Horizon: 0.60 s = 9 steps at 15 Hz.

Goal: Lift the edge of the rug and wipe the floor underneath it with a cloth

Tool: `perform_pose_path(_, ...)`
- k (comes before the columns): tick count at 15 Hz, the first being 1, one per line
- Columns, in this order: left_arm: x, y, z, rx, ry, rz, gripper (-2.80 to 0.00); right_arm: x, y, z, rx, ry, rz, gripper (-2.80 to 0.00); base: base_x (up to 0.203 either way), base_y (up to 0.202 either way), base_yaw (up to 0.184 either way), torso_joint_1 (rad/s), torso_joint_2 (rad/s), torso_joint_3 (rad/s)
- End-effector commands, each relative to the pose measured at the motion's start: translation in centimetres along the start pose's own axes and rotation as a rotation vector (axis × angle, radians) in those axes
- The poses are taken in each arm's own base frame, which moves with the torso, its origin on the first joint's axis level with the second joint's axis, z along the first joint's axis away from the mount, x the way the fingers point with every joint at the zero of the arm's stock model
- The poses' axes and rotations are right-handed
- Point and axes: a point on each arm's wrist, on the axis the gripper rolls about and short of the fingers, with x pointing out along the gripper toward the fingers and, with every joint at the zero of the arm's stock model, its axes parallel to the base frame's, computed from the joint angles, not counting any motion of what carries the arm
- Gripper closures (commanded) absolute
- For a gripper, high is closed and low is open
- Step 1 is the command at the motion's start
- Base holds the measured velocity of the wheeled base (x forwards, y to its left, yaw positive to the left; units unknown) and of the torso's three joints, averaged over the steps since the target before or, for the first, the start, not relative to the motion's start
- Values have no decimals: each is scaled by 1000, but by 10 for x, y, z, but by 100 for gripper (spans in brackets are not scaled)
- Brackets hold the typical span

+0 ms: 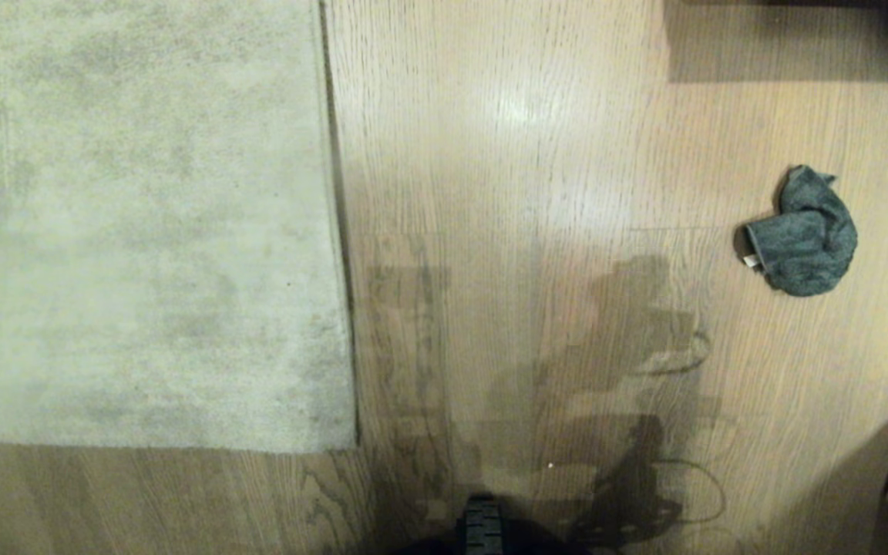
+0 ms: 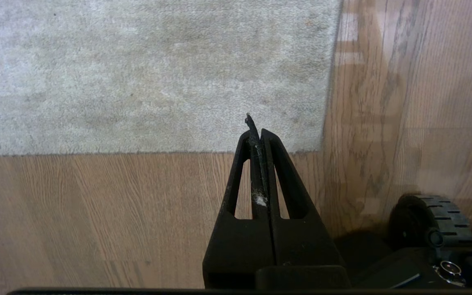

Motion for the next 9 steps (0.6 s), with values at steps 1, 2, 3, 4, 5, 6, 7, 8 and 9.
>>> perform_pose_path(1,0,0,0,-1,1,0,0,1,0,-22,-13,-7,13,0,0,0,0,0,0,0)
perform_pose_path(2,0,0,0,-1,1,0,0,1,0,-28,-43,-14,27,0,0,0,0,0,0,0)
perform_pose_path(3,0,0,0,-1,1,0,0,1,0,-30,-48,5,43,0,0,0,0,0,0,0)
perform_pose_path(4,0,0,0,-1,0,0,0,1,0,-32,-50,26,68,0,0,0,0,0,0,0)
perform_pose_path(5,0,0,0,-1,1,0,0,1,0,-34,-51,40,87,0,0,0,0,0,0,0)
perform_pose_path(6,0,0,0,-1,1,0,0,-2,-1,-36,-49,36,99,0,0,0,0,0,0,0)
perform_pose_path(7,0,0,0,-1,1,0,0,-8,-1,-40,-49,20,101,0,0,0,0,0,0,0)
perform_pose_path(8,0,0,0,1,1,0,0,-16,-2,-47,-50,-9,98,0,0,0,0,0,0,0)
perform_pose_path(9,0,0,0,-1,1,0,0,-22,-3,-52,-47,-33,94,0,0,0,0,0,0,0)
